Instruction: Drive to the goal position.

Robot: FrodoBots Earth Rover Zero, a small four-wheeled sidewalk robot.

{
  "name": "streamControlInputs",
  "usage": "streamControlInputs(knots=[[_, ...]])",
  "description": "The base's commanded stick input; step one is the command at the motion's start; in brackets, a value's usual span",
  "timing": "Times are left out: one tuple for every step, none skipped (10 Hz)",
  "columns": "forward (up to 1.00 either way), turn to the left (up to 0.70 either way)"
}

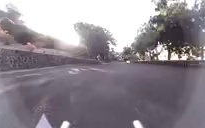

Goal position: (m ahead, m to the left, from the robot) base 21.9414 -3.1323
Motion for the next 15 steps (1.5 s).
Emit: streamControlInputs(knots=[[0.67, -0.25], [0.67, 0.02], [0.67, 0.02], [0.67, 0.02], [0.67, 0.02], [0.67, 0.02], [0.67, 0.02], [0.67, 0.01], [0.67, 0.01], [0.67, 0.02], [0.67, 0.02], [0.67, 0.02], [0.67, 0.02], [0.67, 0.02], [0.67, 0.02]])
